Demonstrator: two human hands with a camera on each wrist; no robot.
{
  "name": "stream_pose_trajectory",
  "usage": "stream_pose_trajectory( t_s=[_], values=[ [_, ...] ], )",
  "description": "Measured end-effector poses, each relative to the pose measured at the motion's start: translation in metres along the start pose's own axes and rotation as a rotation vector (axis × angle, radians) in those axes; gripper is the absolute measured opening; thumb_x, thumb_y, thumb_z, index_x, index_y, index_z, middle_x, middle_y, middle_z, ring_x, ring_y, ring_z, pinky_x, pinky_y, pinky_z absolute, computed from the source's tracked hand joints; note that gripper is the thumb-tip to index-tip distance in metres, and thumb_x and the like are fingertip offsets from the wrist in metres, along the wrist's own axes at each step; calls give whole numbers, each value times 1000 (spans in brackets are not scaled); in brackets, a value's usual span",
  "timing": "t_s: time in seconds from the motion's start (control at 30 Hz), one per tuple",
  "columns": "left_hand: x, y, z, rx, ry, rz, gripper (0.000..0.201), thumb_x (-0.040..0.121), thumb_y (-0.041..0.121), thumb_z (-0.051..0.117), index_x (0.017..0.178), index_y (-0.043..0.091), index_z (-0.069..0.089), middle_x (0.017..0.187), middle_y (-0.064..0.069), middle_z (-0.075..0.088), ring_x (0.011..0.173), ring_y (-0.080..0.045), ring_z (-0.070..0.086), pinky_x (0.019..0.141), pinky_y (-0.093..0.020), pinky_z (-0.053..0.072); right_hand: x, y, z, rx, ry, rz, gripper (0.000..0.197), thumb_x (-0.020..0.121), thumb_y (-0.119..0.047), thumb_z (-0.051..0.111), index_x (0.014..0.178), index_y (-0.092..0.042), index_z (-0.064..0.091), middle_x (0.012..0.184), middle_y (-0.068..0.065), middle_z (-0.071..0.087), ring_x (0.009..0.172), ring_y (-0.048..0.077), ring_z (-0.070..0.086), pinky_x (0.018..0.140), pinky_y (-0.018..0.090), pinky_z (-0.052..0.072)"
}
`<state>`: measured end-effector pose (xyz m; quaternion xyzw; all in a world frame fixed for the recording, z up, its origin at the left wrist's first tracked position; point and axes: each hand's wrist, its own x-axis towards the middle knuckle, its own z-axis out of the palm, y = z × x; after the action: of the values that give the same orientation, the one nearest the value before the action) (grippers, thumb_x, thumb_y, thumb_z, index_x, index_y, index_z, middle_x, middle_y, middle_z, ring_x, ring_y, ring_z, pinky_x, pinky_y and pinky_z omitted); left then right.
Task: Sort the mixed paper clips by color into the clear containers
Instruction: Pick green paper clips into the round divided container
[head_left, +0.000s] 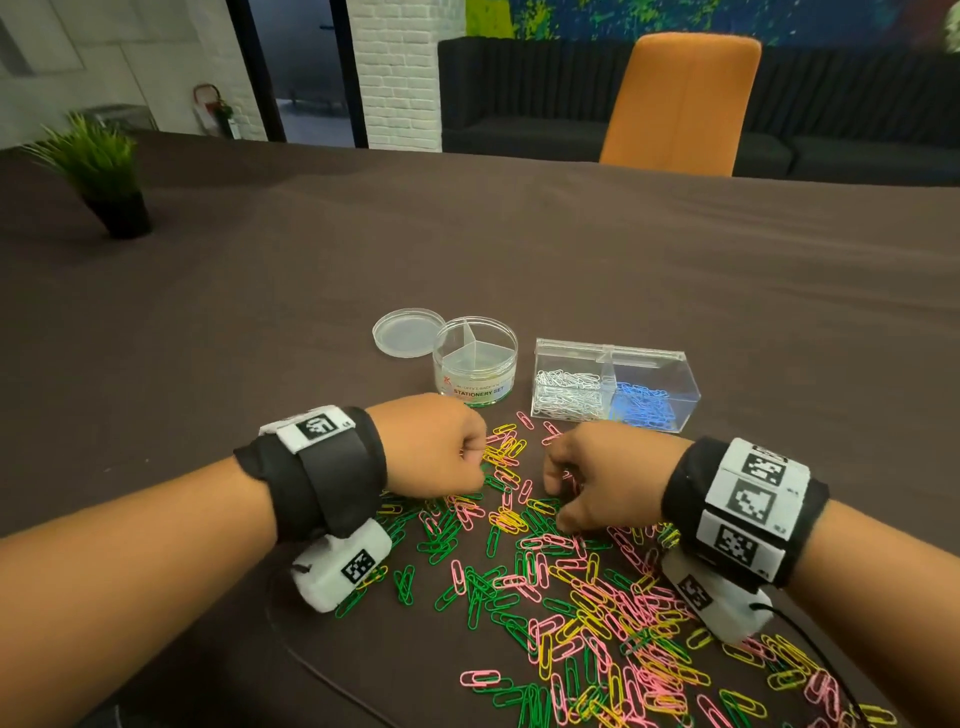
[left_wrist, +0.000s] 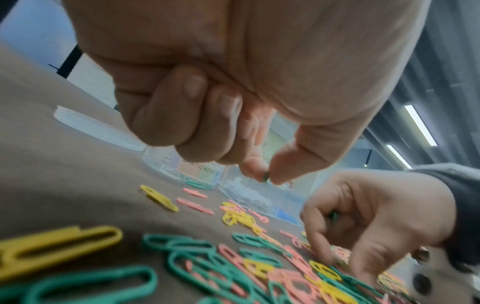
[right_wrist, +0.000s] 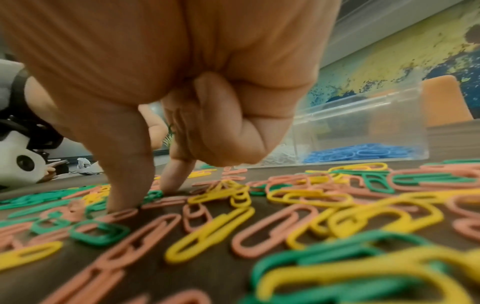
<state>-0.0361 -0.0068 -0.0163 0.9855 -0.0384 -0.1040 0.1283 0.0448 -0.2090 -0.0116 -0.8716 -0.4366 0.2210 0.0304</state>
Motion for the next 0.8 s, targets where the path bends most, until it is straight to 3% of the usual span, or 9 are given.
stream_pose_trajectory(
  t_s=[0.2, 0.3, 0.37, 0.43, 0.5, 0.63, 0.8],
  values=[
    [4, -17, -19, -106, 119, -79, 8, 82, 23, 62, 77, 17, 60, 54, 10, 50, 50, -3, 44, 54, -21, 36, 1, 8, 2, 59, -53, -12, 19, 79, -31, 78, 91, -24, 66, 79, -11, 62, 68, 6, 55, 63, 21, 46],
    [17, -21, -34, -110, 274, -101, 7, 80, 24, 62, 75, 22, 58, 57, 10, 51, 55, -5, 47, 57, -24, 39, 3, 11, -9, 190, -44, -33, 14, 83, -24, 75, 79, -20, 61, 64, -15, 61, 55, -3, 50, 55, 16, 41],
    [31, -22, -45, -125, 366, -114, 7, 79, 25, 62, 74, 26, 58, 62, 10, 52, 63, -9, 50, 61, -25, 41, 8, 11, -22, 400, 2, -18, 20, 88, -16, 65, 73, -20, 54, 61, -11, 62, 52, 5, 51, 51, 21, 40],
    [44, -22, -53, -95, 348, -121, 6, 79, 26, 61, 75, 28, 59, 66, 12, 54, 68, -10, 53, 66, -26, 45, 18, 9, -37, 639, 84, 0, 24, 92, -10, 54, 71, -20, 48, 60, -3, 57, 47, 14, 45, 47, 24, 36],
    [55, -21, -59, -13, 253, -128, 4, 80, 25, 61, 81, 29, 63, 74, 13, 56, 74, -12, 55, 67, -27, 46, 30, 5, -52, 754, 144, -4, 22, 95, -7, 48, 76, -18, 49, 59, 1, 56, 44, 15, 39, 45, 22, 32],
    [64, -22, -70, -3, 147, -153, 14, 83, 23, 63, 96, 28, 66, 79, 13, 54, 72, -6, 52, 57, -24, 36, 54, -5, -85, 574, 189, 29, 16, 95, -7, 44, 93, -13, 59, 69, 2, 61, 49, 14, 44, 45, 23, 39],
    [68, -31, -78, -358, 223, -242, 15, 92, 15, 54, 93, 7, 67, 78, -2, 58, 62, -13, 50, 51, -20, 40, 87, -24, -99, 169, 283, -8, 16, 96, -17, 52, 96, -19, 67, 88, -4, 65, 80, 14, 59, 68, 26, 43]
  ],
)
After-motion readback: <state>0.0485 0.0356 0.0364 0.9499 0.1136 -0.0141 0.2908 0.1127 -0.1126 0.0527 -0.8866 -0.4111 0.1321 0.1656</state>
